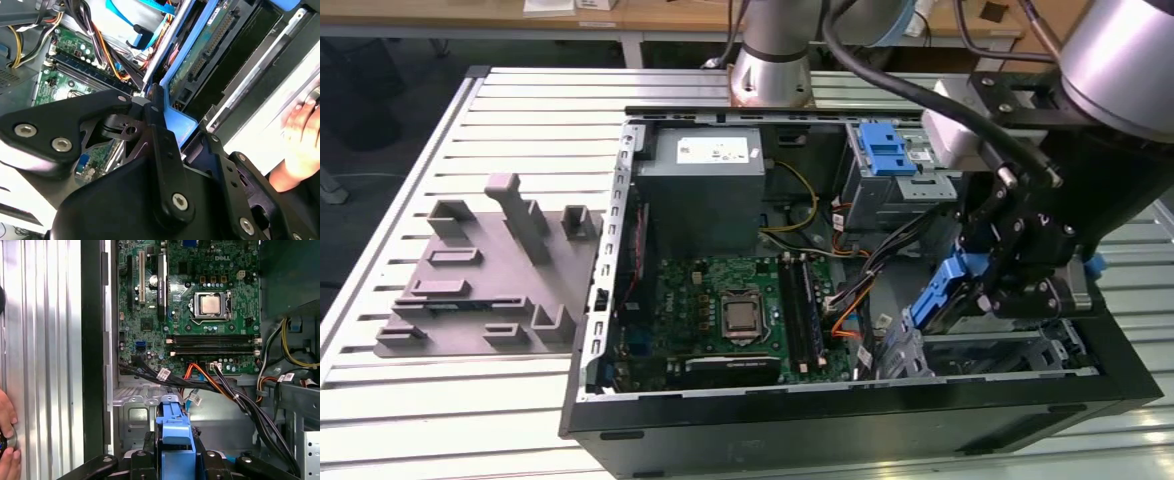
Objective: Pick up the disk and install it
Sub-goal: 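Insert the disk into the insertion slot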
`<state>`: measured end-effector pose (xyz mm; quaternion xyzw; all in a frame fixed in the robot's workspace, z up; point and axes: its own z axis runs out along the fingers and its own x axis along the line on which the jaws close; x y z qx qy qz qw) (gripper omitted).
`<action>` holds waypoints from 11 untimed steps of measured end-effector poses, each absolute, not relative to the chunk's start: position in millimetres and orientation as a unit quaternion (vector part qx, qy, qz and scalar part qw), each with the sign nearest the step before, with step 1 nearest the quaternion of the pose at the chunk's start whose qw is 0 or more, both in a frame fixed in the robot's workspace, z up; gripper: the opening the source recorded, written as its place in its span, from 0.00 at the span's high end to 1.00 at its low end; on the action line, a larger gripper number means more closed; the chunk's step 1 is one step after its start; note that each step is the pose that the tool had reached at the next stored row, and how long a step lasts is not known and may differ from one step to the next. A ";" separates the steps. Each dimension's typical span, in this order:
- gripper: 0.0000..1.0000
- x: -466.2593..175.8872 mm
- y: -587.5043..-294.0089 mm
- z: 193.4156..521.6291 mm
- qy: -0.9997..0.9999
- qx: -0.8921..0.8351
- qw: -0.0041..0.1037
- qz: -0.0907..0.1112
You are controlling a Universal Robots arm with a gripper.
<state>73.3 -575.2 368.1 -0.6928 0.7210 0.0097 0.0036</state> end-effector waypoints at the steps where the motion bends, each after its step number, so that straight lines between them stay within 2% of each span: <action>1: 0.64 73.3 -575.3 366.2 0.721 -0.693 0.004 0.010; 11: 0.64 73.3 -575.7 356.9 0.721 -0.693 0.003 0.010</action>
